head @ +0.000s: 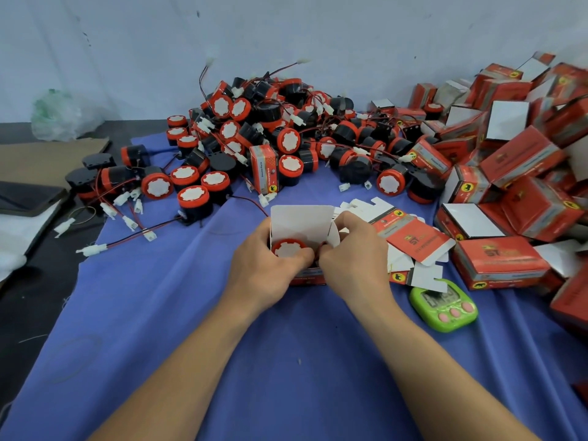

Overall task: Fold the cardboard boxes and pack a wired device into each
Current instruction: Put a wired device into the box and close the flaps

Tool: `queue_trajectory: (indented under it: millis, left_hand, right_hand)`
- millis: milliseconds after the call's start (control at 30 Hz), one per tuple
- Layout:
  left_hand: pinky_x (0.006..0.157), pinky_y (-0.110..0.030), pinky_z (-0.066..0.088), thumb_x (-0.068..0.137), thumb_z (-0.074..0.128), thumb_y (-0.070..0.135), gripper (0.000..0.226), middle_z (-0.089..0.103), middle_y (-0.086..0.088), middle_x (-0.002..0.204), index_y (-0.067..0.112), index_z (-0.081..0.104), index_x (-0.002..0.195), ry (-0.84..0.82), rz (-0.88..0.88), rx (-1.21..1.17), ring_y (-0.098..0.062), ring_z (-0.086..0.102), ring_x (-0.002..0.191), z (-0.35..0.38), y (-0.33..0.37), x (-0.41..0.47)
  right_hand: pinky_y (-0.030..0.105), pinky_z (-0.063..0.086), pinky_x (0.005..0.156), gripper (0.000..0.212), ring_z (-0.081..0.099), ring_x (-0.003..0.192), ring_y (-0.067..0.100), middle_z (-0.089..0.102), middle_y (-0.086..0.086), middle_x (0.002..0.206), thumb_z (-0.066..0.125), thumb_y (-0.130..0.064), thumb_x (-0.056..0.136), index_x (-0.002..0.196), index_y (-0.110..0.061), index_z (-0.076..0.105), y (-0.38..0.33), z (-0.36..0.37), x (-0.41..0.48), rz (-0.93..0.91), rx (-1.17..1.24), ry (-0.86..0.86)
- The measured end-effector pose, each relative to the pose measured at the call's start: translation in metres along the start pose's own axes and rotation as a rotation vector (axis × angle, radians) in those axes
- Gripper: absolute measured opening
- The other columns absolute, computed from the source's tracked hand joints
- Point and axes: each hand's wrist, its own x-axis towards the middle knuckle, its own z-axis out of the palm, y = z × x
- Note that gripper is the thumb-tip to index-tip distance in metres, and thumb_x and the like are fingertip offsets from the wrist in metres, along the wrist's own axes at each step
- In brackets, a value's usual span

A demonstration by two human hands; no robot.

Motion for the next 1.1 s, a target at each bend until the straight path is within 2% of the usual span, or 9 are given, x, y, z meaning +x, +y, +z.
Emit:
queue_trajectory:
  millis: [100, 200, 267, 367, 533, 733, 867, 1000, 1100]
  left_hand:
    - [0.065, -0.008, 0.048, 0.067, 0.077, 0.050, 0.043, 0.071, 0.030, 0.097, 0.045, 0.067, 0.108, 0.012, -0.013, -0.006, 0.009, 0.065, 0.091, 0.000, 0.001, -0.001]
    - [0.062, -0.005, 0.046, 0.063, 0.073, 0.054, 0.044, 0.068, 0.038, 0.095, 0.049, 0.065, 0.106, 0.028, -0.031, -0.001, 0.013, 0.063, 0.091, 0.000, 0.004, -0.002]
    - [0.064, -0.009, 0.046, 0.063, 0.074, 0.057, 0.048, 0.070, 0.034, 0.095, 0.048, 0.066, 0.110, 0.032, -0.040, 0.002, 0.011, 0.064, 0.091, 0.000, 0.004, -0.002]
    - [0.070, -0.020, 0.051, 0.060, 0.071, 0.063, 0.057, 0.071, 0.027, 0.099, 0.045, 0.066, 0.113, 0.040, -0.050, 0.028, 0.004, 0.065, 0.093, 0.001, 0.004, -0.003]
    - [0.076, -0.032, 0.056, 0.054, 0.060, 0.070, 0.063, 0.070, 0.023, 0.097, 0.043, 0.064, 0.110, 0.074, -0.059, 0.083, -0.003, 0.065, 0.094, 0.002, 0.007, -0.005]
    - [0.069, -0.021, 0.051, 0.062, 0.069, 0.067, 0.053, 0.070, 0.026, 0.097, 0.045, 0.064, 0.110, 0.045, -0.058, 0.048, 0.005, 0.064, 0.091, 0.001, 0.007, -0.006]
    - [0.072, -0.017, 0.051, 0.081, 0.079, 0.051, 0.039, 0.070, 0.029, 0.102, 0.047, 0.063, 0.117, -0.012, -0.041, -0.013, 0.010, 0.064, 0.093, -0.002, 0.005, -0.006]
    - [0.094, -0.036, 0.058, 0.082, 0.066, 0.033, 0.044, 0.076, 0.014, 0.113, 0.036, 0.068, 0.126, -0.269, -0.085, -0.210, -0.011, 0.071, 0.107, -0.015, 0.003, 0.000]
    - [0.077, -0.018, 0.057, 0.090, 0.055, 0.014, 0.052, 0.076, -0.005, 0.116, 0.007, 0.060, 0.142, -0.395, -0.149, -0.309, -0.025, 0.069, 0.100, -0.028, 0.011, 0.016]
  right_hand:
    - [0.029, 0.050, 0.058, 0.016, 0.066, 0.077, 0.018, 0.073, -0.008, 0.077, 0.063, -0.010, 0.082, 0.087, -0.025, 0.064, 0.003, -0.005, 0.001, -0.022, 0.056, -0.061]
    - [0.041, 0.059, 0.078, 0.027, 0.071, 0.088, 0.016, 0.077, -0.010, 0.089, 0.065, -0.008, 0.081, 0.099, -0.026, 0.074, 0.008, -0.016, 0.003, -0.056, 0.208, -0.273]
    - [0.037, 0.059, 0.080, 0.035, 0.072, 0.093, 0.011, 0.078, -0.010, 0.098, 0.065, -0.004, 0.083, 0.109, -0.024, 0.076, 0.011, -0.025, 0.007, -0.066, 0.379, -0.478]
    - [0.018, 0.043, 0.065, 0.035, 0.057, 0.076, 0.005, 0.072, -0.011, 0.092, 0.063, -0.011, 0.084, 0.114, -0.023, 0.076, 0.016, -0.036, 0.013, -0.068, 0.488, -0.665]
    - [0.029, 0.035, 0.066, 0.035, 0.045, 0.074, 0.014, 0.068, 0.001, 0.096, 0.044, -0.014, 0.102, 0.111, -0.015, 0.078, 0.022, -0.037, 0.020, 0.070, 0.763, -0.732]
    - [0.018, 0.038, 0.054, 0.028, 0.046, 0.059, 0.007, 0.060, -0.006, 0.066, 0.053, -0.009, 0.101, 0.100, -0.018, 0.079, 0.022, -0.019, 0.015, 0.001, 0.503, -0.458]
    - [0.008, 0.043, 0.051, 0.022, 0.061, 0.056, -0.004, 0.076, -0.012, 0.077, 0.064, -0.009, 0.097, 0.105, -0.023, 0.078, 0.018, -0.011, 0.011, -0.019, 0.497, -0.368]
    - [0.015, 0.051, 0.057, 0.026, 0.070, 0.067, 0.001, 0.080, -0.007, 0.088, 0.067, -0.005, 0.095, 0.099, -0.028, 0.078, 0.017, -0.013, 0.011, -0.009, 0.450, -0.344]
    - [0.024, 0.061, 0.072, 0.029, 0.077, 0.085, 0.008, 0.080, -0.011, 0.092, 0.067, -0.003, 0.094, 0.096, -0.031, 0.078, 0.016, -0.013, 0.010, 0.013, 0.443, -0.336]
